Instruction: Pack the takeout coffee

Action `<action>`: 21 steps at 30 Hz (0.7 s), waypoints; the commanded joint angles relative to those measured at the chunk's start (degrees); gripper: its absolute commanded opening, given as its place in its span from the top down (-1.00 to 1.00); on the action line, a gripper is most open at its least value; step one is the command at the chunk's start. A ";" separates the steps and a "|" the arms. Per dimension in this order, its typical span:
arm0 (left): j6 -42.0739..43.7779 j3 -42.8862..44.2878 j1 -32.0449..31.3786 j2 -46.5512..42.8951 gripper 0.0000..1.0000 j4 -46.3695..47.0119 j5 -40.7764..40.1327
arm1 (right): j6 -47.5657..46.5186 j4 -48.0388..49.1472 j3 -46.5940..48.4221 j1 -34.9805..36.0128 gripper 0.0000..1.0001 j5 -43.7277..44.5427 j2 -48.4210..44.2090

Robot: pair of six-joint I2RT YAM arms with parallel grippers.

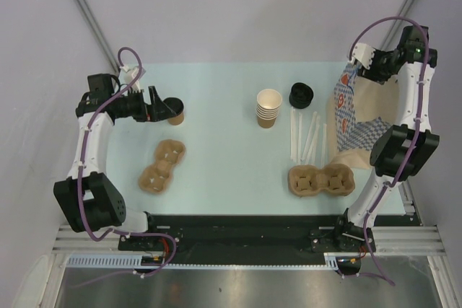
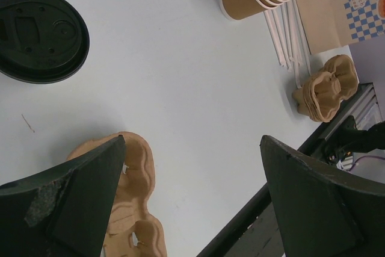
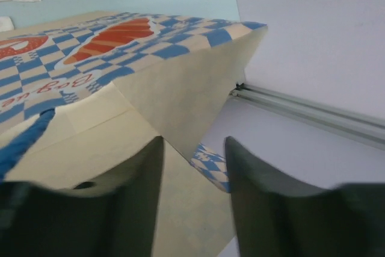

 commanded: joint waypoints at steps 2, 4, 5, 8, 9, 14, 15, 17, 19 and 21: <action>1.10 0.58 0.12 -0.85 -0.99 1.18 1.14 | -1.22 0.57 3.57 -0.72 0.60 0.35 -1.39; 1.01 0.84 0.04 -0.94 -0.99 1.10 1.40 | -0.87 0.74 3.58 -1.51 1.00 -0.09 -2.45; 0.93 0.93 0.03 -0.94 -0.99 1.01 1.40 | -0.69 0.92 4.01 -1.86 1.00 -0.62 -2.97; 1.01 1.28 0.12 -0.94 -0.99 0.57 1.58 | 0.62 1.01 6.46 -3.18 1.00 -1.32 -4.56; 1.01 1.28 0.12 -1.20 -0.99 0.48 1.67 | 1.06 0.57 7.26 -4.05 1.00 -1.67 -5.08; 1.01 1.46 0.04 -1.65 -0.99 0.48 1.75 | 5.62 -0.05 11.40 -7.13 1.00 -5.71 -10.26; 1.01 1.54 0.03 -1.65 -0.99 0.57 1.93 | 6.94 0.56 11.66 -7.66 1.00 -6.42 -11.58; 1.01 1.63 0.03 -1.56 -0.99 0.48 2.37 | 9.40 3.27 11.31 -8.54 1.00 -7.91 -15.43; 0.49 1.63 0.04 -1.47 -0.99 0.74 2.72 | 14.15 5.74 10.44 -8.72 1.00 -8.44 -17.99; -0.13 1.55 0.03 -1.56 -0.99 1.18 3.16 | 20.71 10.13 9.65 -8.54 1.00 -9.50 -22.12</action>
